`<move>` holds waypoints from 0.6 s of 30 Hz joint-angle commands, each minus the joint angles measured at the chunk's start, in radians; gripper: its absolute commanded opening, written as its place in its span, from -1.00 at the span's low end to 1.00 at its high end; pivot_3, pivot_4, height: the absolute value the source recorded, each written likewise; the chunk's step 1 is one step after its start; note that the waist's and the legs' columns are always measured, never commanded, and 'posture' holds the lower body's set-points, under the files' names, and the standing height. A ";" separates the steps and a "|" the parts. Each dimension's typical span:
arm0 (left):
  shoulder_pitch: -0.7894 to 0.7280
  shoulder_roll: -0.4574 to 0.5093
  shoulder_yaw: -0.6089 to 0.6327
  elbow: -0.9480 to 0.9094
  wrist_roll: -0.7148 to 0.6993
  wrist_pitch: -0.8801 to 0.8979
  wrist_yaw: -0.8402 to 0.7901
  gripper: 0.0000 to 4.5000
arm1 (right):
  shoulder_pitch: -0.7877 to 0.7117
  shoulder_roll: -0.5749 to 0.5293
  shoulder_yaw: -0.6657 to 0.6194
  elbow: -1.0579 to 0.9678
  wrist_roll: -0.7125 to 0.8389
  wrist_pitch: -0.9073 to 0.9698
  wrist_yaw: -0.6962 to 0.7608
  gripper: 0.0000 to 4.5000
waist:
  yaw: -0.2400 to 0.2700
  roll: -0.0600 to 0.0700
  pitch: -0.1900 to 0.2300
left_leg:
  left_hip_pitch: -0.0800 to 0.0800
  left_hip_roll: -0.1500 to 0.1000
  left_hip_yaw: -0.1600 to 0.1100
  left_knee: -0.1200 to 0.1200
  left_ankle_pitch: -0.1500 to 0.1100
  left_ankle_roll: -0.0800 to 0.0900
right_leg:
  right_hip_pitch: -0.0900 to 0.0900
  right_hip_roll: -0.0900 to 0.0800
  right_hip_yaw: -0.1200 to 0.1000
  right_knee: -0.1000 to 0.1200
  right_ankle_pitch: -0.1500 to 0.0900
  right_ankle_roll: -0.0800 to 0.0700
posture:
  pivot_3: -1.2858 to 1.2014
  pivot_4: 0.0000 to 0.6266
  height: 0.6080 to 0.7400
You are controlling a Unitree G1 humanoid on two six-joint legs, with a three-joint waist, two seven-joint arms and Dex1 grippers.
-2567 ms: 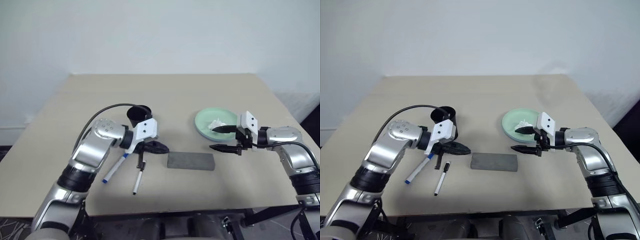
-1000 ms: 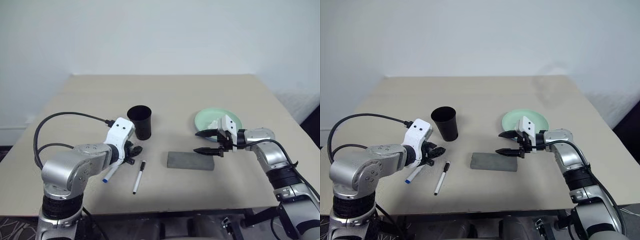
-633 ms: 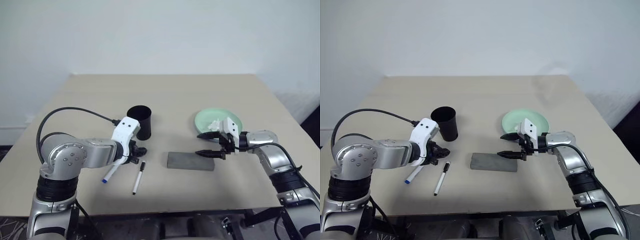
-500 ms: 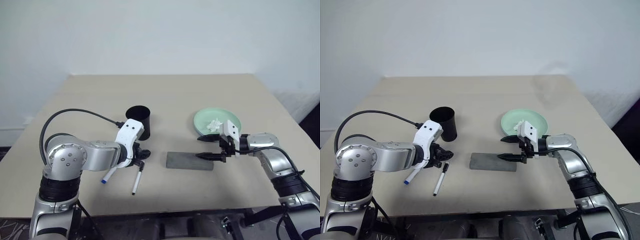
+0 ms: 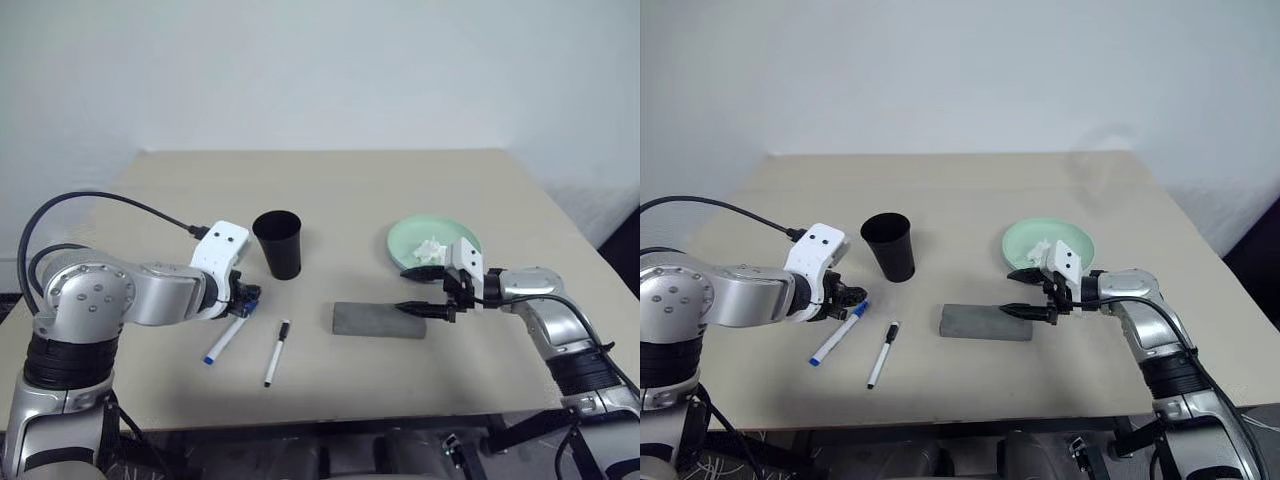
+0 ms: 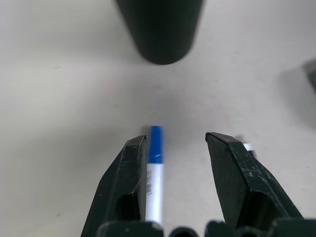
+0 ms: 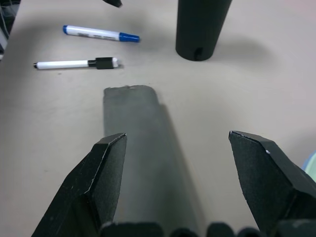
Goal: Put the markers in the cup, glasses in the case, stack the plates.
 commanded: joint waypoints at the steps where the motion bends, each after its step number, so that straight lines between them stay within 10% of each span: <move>1: 0.010 0.044 0.006 -0.039 -0.017 0.008 0.026 -0.14 | -0.035 0.004 -0.020 0.010 0.008 -0.028 0.010 0.60 | 0.000 0.000 0.000 | 0.000 0.000 0.000 0.000 0.000 0.000 | 0.000 0.000 0.000 0.000 0.000 0.000 | 0.03 -1.00 1.00; 8: 0.095 0.076 0.022 -0.036 -0.106 -0.021 0.131 -0.14 | -0.052 0.000 -0.010 0.029 0.005 -0.025 0.040 0.60 | 0.000 0.000 0.000 | 0.000 0.000 -0.001 -0.003 0.000 -0.001 | -0.001 -0.001 0.000 0.000 0.000 0.000 | 0.03 -1.00 1.00; 14: 0.158 0.129 -0.023 -0.023 -0.224 -0.106 0.227 0.52 | -0.054 0.001 -0.002 0.018 0.006 -0.011 0.046 0.60 | 0.000 0.000 0.000 | 0.000 0.000 -0.001 -0.003 0.000 -0.001 | -0.002 -0.001 0.000 0.000 0.000 0.000 | 0.03 -1.00 1.00; 18: 0.170 0.159 -0.065 -0.013 -0.300 -0.186 0.277 0.52 | -0.050 -0.005 -0.007 0.009 0.006 -0.005 0.048 0.60 | 0.001 0.000 0.000 | 0.000 0.000 -0.001 -0.003 0.000 -0.001 | -0.001 -0.002 0.000 0.000 0.000 0.000 | 0.03 -1.00 1.00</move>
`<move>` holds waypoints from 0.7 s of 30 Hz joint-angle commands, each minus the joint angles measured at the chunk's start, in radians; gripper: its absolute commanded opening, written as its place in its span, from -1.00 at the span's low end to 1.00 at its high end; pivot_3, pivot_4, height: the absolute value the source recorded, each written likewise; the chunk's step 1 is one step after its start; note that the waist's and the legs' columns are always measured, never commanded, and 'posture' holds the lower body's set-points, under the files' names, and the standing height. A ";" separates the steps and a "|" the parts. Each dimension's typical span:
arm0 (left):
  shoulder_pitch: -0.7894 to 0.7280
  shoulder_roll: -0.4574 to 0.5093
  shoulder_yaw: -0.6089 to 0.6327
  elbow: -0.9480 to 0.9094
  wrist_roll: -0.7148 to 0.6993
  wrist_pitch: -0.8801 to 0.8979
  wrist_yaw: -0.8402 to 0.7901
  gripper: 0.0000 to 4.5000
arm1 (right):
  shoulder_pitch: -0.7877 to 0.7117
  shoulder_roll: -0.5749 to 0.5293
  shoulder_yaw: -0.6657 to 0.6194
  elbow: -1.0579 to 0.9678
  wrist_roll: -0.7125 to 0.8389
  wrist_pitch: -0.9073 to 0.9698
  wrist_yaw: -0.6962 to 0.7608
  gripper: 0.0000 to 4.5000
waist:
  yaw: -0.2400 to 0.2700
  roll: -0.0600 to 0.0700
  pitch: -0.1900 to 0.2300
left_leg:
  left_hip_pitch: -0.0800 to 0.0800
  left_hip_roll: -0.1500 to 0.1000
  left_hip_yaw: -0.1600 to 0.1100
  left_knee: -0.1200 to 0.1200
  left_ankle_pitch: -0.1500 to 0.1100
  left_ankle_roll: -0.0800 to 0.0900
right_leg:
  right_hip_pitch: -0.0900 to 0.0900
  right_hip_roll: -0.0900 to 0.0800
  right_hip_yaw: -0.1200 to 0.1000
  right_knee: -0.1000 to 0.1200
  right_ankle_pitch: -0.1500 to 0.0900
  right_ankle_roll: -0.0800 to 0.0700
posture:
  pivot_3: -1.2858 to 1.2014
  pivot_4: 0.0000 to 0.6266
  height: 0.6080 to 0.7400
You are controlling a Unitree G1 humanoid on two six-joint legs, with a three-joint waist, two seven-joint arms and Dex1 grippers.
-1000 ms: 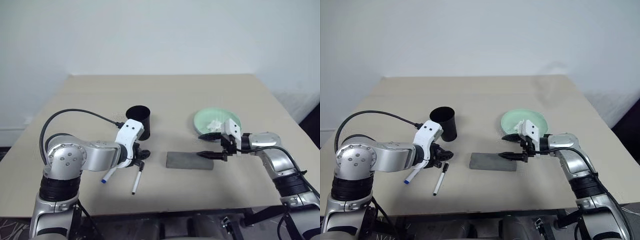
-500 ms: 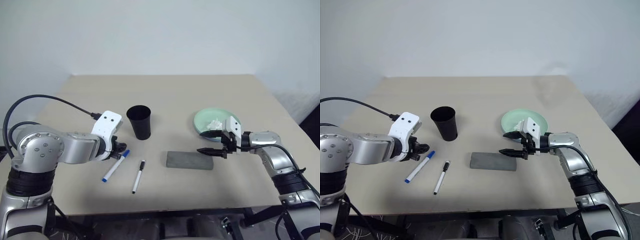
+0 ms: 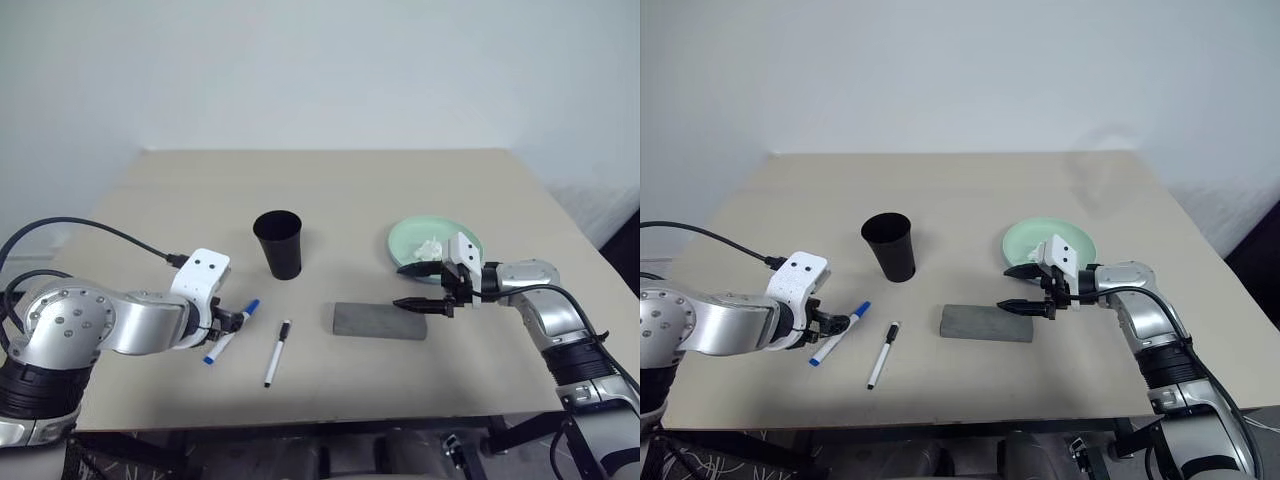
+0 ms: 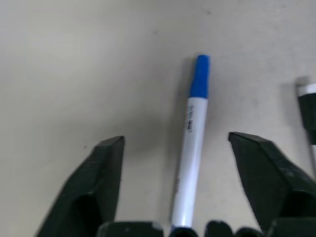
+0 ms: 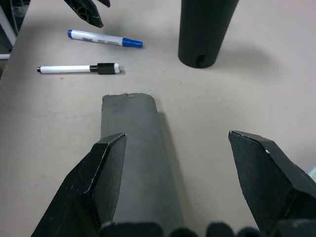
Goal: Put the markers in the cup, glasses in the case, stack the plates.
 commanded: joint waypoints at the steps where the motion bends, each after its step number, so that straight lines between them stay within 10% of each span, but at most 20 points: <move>1: -0.003 0.037 -0.029 0.002 -0.064 -0.072 0.049 0.52 | -0.015 -0.011 -0.020 -0.027 0.008 0.003 0.000 0.60 | -0.001 0.000 0.000 | 0.000 0.000 0.000 0.000 0.000 0.000 | 0.000 0.000 0.000 0.000 0.000 0.000 | 0.03 -1.00 1.00; 17: 0.016 0.105 -0.152 0.079 -0.112 -0.181 0.060 0.52 | 0.012 -0.028 -0.037 -0.072 0.016 0.027 -0.028 0.60 | 0.000 0.000 0.000 | 0.000 0.000 0.001 -0.002 0.000 0.000 | -0.001 0.001 0.000 -0.001 -0.001 -0.001 | 0.03 -1.00 1.00; 21: 0.028 0.096 -0.152 0.107 -0.091 -0.184 0.043 -0.01 | 0.015 -0.033 -0.040 -0.077 0.017 0.031 -0.031 0.60 | -0.001 0.000 0.000 | 0.000 0.000 0.001 -0.002 0.000 -0.001 | -0.001 0.001 0.000 -0.001 -0.001 -0.002 | 0.03 -1.00 1.00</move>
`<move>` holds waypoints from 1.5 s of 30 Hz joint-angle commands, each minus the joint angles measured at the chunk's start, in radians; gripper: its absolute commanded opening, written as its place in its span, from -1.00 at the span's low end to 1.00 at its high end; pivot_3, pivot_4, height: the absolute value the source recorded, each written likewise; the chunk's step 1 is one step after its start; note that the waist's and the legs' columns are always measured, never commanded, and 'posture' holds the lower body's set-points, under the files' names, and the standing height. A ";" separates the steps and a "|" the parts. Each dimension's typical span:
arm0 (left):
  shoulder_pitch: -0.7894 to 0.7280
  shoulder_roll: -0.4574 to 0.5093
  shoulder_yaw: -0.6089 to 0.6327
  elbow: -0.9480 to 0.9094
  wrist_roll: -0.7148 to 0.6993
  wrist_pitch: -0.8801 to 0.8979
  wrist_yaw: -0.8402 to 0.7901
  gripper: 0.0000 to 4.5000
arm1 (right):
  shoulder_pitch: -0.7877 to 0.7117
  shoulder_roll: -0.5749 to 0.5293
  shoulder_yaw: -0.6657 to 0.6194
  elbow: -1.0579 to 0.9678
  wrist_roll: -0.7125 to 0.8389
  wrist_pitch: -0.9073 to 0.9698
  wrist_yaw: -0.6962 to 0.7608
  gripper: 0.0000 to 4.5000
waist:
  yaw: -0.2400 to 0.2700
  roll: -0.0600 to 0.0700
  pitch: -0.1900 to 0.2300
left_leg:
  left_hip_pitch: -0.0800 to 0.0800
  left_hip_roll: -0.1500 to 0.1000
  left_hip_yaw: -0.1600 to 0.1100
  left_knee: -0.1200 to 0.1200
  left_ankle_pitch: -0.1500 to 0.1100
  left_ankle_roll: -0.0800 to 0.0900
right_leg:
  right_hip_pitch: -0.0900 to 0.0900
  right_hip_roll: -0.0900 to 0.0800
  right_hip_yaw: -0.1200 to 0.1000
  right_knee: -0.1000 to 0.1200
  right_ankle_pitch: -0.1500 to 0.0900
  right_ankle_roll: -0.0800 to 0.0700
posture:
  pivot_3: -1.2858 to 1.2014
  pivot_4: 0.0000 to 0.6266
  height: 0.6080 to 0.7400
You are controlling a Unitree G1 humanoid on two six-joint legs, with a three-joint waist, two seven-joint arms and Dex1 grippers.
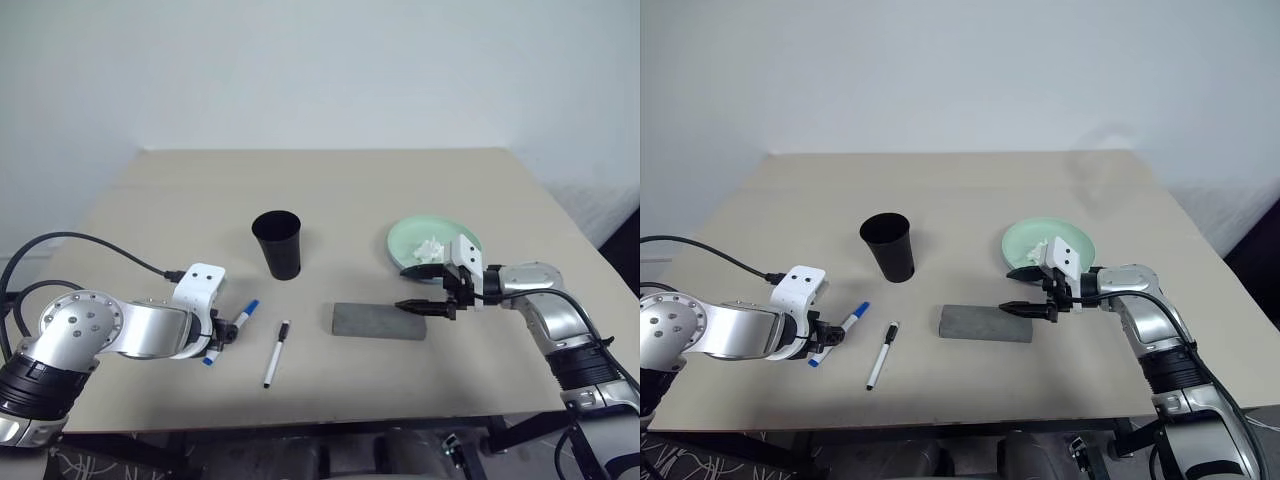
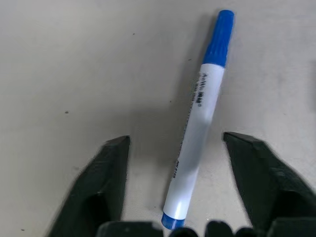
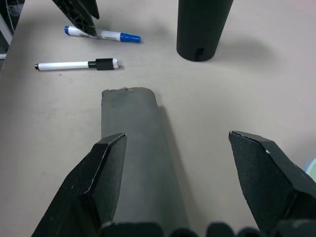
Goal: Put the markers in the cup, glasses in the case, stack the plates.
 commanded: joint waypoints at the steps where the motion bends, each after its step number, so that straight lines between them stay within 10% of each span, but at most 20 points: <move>1: 0.004 0.002 0.007 0.013 0.022 -0.013 -0.025 -0.01 | -0.011 -0.016 -0.036 -0.038 0.016 0.001 -0.006 0.60 | 0.000 0.000 0.000 | 0.000 0.000 0.000 0.000 0.000 0.000 | 0.000 0.000 0.000 0.000 0.000 0.000 | 0.03 -1.00 1.00; 5: 0.020 -0.007 0.015 0.015 0.055 -0.011 -0.060 -0.01 | -0.014 -0.017 -0.037 -0.031 0.016 -0.002 -0.006 0.60 | 0.000 0.000 0.000 | 0.000 0.000 0.000 0.000 0.000 0.000 | 0.000 0.000 0.000 0.000 0.000 -0.001 | 0.03 -1.00 1.00; 12: 0.036 -0.007 0.036 0.021 0.099 -0.004 -0.094 -0.96 | -0.024 -0.016 -0.035 -0.019 0.013 -0.007 -0.007 0.60 | 0.000 0.000 0.000 | 0.000 0.000 0.000 0.000 0.000 0.000 | 0.000 0.000 0.000 0.000 -0.001 -0.001 | 0.03 -1.00 1.00; 27: 0.074 -0.107 0.235 -0.086 0.340 -0.153 -0.256 -0.96 | -0.034 -0.011 -0.035 -0.002 0.009 -0.025 -0.009 0.60 | -0.001 0.000 0.001 | -0.001 0.000 0.000 0.000 0.002 0.000 | 0.000 -0.001 0.000 -0.002 -0.001 -0.001 | 0.03 -1.00 1.00; 45: -0.073 -0.367 0.126 -0.081 1.272 -0.898 -0.813 -0.96 | -0.112 0.012 -0.013 0.075 -0.006 -0.067 0.016 0.60 | 0.001 -0.001 0.000 | -0.002 0.001 0.001 -0.007 0.003 0.002 | 0.002 0.000 -0.001 -0.014 0.001 0.000 | 0.03 -1.00 1.00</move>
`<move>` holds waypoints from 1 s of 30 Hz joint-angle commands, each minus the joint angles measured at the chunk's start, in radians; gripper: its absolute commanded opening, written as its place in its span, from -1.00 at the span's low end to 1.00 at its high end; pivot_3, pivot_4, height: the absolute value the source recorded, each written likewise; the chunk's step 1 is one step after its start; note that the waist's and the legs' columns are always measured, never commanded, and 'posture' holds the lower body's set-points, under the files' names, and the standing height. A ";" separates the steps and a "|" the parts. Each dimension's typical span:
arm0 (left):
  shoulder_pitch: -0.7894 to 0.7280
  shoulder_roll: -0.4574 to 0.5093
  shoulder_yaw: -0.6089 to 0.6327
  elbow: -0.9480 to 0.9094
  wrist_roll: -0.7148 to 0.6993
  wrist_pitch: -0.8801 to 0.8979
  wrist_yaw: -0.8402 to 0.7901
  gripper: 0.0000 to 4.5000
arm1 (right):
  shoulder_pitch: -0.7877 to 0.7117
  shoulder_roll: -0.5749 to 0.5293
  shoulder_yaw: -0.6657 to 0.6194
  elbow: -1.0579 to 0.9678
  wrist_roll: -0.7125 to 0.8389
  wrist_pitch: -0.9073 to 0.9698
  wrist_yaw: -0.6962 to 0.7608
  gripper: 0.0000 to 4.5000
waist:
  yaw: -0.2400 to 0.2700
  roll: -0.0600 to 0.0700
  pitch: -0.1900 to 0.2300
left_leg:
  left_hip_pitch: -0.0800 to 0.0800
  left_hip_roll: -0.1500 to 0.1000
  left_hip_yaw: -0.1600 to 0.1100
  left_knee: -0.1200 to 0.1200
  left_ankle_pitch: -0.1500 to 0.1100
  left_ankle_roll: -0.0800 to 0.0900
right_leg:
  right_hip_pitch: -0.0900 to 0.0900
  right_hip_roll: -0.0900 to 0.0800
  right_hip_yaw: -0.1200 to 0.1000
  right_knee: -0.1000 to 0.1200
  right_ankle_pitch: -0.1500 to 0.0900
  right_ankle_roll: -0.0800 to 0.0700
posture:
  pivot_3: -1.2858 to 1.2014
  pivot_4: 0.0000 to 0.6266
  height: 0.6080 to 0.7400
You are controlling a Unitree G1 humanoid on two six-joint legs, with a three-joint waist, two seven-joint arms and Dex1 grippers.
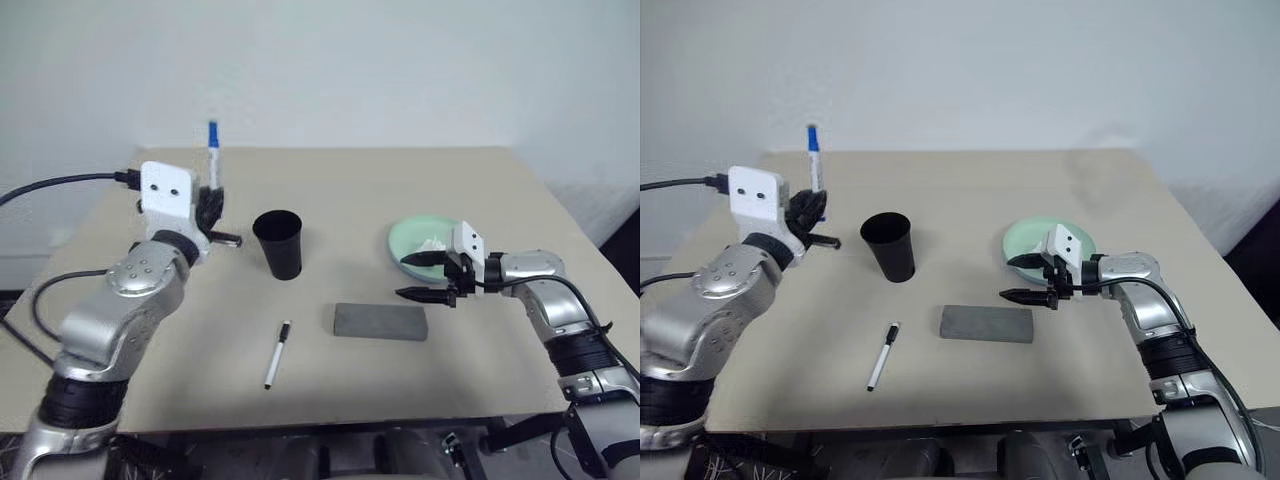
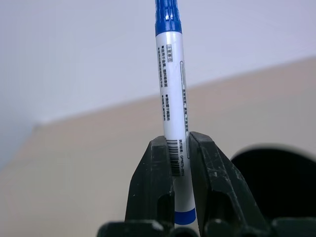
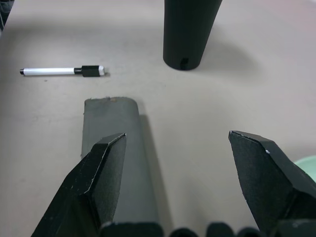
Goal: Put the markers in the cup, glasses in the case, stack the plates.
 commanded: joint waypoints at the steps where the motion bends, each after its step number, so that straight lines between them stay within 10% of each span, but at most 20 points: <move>1: -0.071 -0.071 -0.056 0.075 0.151 -0.167 -0.116 -0.96 | -0.043 0.005 -0.014 0.009 -0.004 -0.025 0.009 0.60 | 0.000 0.000 0.000 | 0.000 0.000 0.000 0.000 0.000 0.001 | 0.000 0.000 0.000 -0.001 0.001 0.001 | 0.03 -1.00 1.00; 15: -0.130 -0.348 -0.100 0.371 0.413 -0.433 -0.271 -0.96 | -0.051 -0.010 -0.029 0.023 -0.007 -0.050 0.001 0.60 | 0.000 0.000 0.000 | -0.002 0.000 0.000 -0.001 0.000 0.008 | -0.002 -0.002 0.001 -0.001 0.008 -0.001 | 0.03 -1.00 1.00; 30: -0.062 -0.426 -0.059 0.360 0.493 -0.466 -0.283 -0.96 | -0.109 0.032 -0.101 0.037 0.086 0.058 -0.022 0.60 | 0.000 0.000 -0.001 | -0.001 0.000 0.000 0.000 0.000 0.008 | -0.001 -0.004 0.000 -0.001 0.010 -0.001 | 0.03 -1.00 1.00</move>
